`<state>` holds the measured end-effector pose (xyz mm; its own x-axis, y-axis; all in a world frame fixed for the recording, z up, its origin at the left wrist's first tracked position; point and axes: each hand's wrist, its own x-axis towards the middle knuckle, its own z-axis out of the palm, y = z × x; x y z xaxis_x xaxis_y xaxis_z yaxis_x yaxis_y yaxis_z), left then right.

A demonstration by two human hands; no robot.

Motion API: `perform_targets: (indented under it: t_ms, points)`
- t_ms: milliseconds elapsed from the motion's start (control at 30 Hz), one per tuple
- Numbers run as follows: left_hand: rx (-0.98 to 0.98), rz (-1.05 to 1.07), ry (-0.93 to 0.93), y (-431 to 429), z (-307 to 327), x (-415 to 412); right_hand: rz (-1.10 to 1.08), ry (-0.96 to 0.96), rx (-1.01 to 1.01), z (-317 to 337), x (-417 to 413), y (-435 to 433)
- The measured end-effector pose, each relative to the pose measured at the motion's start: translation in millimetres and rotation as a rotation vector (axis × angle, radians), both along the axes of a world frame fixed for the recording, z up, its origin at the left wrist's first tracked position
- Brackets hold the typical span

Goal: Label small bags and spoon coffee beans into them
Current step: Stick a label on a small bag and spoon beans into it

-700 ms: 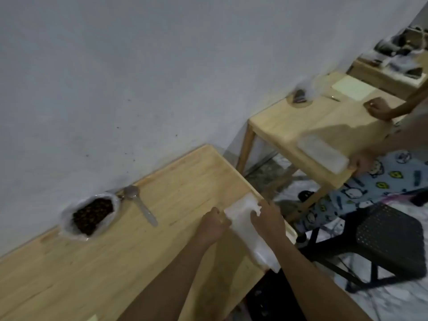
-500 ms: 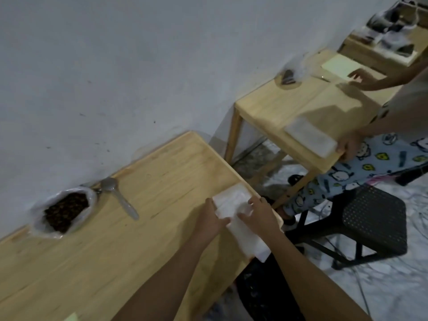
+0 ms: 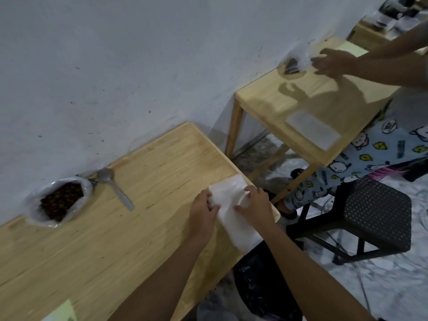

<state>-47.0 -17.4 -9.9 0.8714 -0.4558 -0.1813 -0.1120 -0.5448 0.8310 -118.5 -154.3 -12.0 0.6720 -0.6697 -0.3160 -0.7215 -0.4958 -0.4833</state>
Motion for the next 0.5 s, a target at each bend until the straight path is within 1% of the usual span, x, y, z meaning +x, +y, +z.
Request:
perform_targets:
  t_ms: [100,233,300,400,500]
  points:
    - [-0.03,-0.014,-0.036,0.5,-0.3,-0.5,0.0,-0.024,-0.008,-2.7,0.4,-0.6]
    - [-0.078,-0.094,0.034,-1.4,2.8,3.7,-0.028,-0.125,0.015,-3.5,-0.4,-6.3]
    - [-0.088,-0.151,0.101,-3.0,8.8,7.7,-0.051,-0.196,0.068,-1.6,-1.0,-10.8]
    - [-0.118,-0.225,0.248,-7.8,20.3,18.6,-0.033,-0.31,0.158,13.1,-2.8,-16.1]
    - [-0.193,-0.281,0.341,-11.5,41.7,32.8,-0.018,-0.359,0.194,34.6,3.0,-21.8]
